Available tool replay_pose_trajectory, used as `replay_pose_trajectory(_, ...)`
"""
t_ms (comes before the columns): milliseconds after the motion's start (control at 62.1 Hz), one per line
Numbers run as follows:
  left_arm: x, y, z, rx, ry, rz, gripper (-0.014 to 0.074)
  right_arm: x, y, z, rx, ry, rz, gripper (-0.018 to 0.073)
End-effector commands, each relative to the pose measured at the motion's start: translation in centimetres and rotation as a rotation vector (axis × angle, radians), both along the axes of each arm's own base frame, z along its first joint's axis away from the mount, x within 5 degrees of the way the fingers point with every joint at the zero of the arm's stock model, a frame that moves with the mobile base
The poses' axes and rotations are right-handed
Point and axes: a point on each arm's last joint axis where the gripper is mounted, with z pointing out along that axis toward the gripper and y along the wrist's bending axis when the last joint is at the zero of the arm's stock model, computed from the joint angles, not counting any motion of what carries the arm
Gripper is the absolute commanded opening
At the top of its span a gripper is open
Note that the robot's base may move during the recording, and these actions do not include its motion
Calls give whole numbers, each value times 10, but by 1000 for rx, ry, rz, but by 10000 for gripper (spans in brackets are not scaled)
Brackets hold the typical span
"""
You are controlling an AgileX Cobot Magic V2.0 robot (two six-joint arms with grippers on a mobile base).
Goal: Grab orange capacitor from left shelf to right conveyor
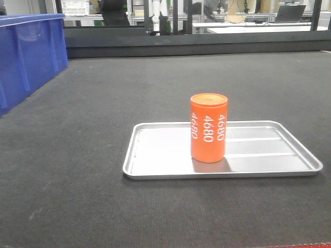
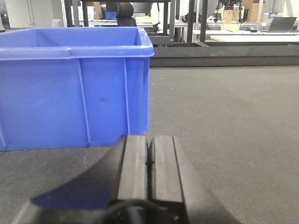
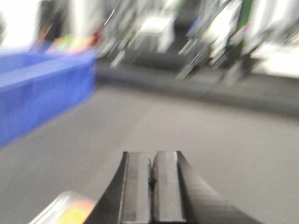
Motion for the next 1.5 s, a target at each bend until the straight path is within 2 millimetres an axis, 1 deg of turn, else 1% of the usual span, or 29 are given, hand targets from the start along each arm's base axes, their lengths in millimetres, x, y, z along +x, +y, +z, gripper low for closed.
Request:
replay_pose_trajectory(0, 0, 0, 10, -12, -81, -2, -105, -13, -10, 17, 27, -149, -109, 58)
replay_pose_trajectory(81, 0, 0, 10, -12, -81, -2, -105, -12, -15, 8, 20, -141, -184, 58)
replay_pose_trajectory(129, 0, 0, 10, -12, -81, -2, -105, -9, -17, -2, 14, -118, -213, 58)
replay_pose_trajectory(177, 0, 0, 10, -12, -81, -2, -105, -5, -18, -16, 6, -80, -232, 58)
replay_pose_trajectory(242, 0, 0, 10, -12, -81, -2, -105, -5, -18, -33, 2, -56, -236, 58)
replay_pose_trajectory(387, 0, 0, 10, -12, -81, -2, -105, -15, -18, -74, 6, -91, -233, 58)
replay_pose_trajectory(499, 0, 0, 10, -12, -81, -2, -105, -25, -20, -98, 15, -120, -274, 58)
replay_pose_trajectory(548, 0, 0, 10, -12, -81, -2, -105, -24, -22, -105, 35, -103, -297, 58)
replay_pose_trajectory(661, 0, 0, 10, -12, -81, -2, -105, -22, -24, -111, 83, -75, -332, 58)
replay_pose_trajectory(1047, 0, 0, 10, -12, -81, -2, -105, -22, -24, -109, 104, -98, -325, 58)
replay_pose_trajectory(1112, 0, 0, 10, -12, -81, -2, -105, -22, -24, -113, 128, -88, -317, 58)
replay_pose_trajectory(1192, 0, 0, 10, -12, -81, -2, -105, -20, -24, -123, 160, -47, -306, 58)
replay_pose_trajectory(1224, 0, 0, 10, -12, -81, -2, -105, -19, -24, -125, 143, -29, -309, 58)
replay_pose_trajectory(1386, 0, 0, 10, -12, -81, -2, -105, -20, -23, -121, 53, -80, -311, 58)
replay_pose_trajectory(1482, 0, 0, 10, -12, -81, -2, -105, -20, -23, -121, 44, -80, -313, 58)
